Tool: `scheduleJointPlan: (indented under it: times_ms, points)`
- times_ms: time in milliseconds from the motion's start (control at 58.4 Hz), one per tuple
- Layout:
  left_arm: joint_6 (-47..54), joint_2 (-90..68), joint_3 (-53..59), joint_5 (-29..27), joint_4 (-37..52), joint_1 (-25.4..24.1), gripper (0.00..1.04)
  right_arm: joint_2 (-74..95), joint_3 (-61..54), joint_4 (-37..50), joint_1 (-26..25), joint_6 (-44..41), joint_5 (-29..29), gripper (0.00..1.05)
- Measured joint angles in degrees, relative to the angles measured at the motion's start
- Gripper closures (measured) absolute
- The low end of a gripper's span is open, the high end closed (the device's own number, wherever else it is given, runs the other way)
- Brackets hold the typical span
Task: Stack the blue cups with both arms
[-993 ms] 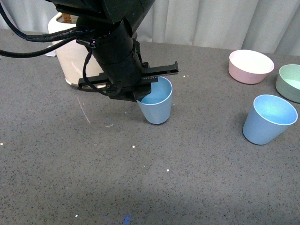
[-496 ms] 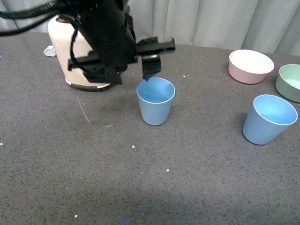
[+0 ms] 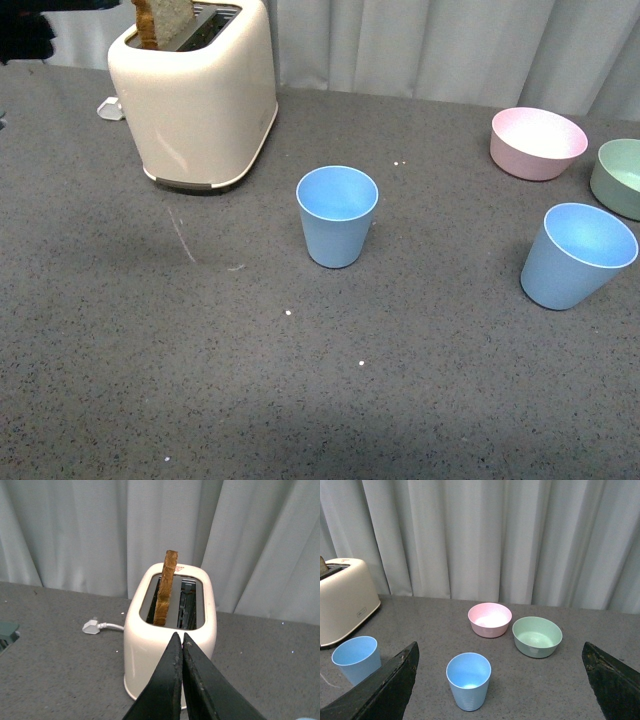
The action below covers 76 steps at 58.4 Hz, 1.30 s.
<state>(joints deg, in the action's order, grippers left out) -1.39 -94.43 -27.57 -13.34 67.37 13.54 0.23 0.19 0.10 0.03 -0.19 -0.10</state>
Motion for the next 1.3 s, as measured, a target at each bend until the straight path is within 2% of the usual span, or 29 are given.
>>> scheduleJointPlan:
  times_ms: [240, 394, 616, 650, 736, 1301]
  points:
    - [0.76, 13.33, 13.11, 4.79, -1.07, -4.79, 1.01, 0.00, 0.02, -0.02, 0.00, 0.00, -0.02, 0.10]
    - [0.87, 20.37, 17.79, 6.64, -3.96, -6.78, 1.01, 0.00, 0.00, -0.02, 0.00, 0.00, 0.00, 0.10]
    - [0.92, 32.09, 22.71, 9.33, -10.84, -9.25, 1.01, 0.00, 0.02, 0.00, 0.00, 0.00, 0.00, 0.10]
    - [0.92, 33.99, 23.28, 12.11, -12.15, -10.97, 1.01, 0.00, 0.02, -0.02, 0.00, 0.00, 0.00, 0.10]
    - [0.96, 38.51, 24.39, 12.94, -15.43, -13.18, 1.01, 0.00, 0.02, -0.02, 0.00, 0.00, 0.00, 0.10]
    - [0.96, 62.69, 26.45, 13.27, -36.04, -13.40, 1.01, 0.00, 0.02, -0.02, 0.00, 0.00, 0.00, 0.10]
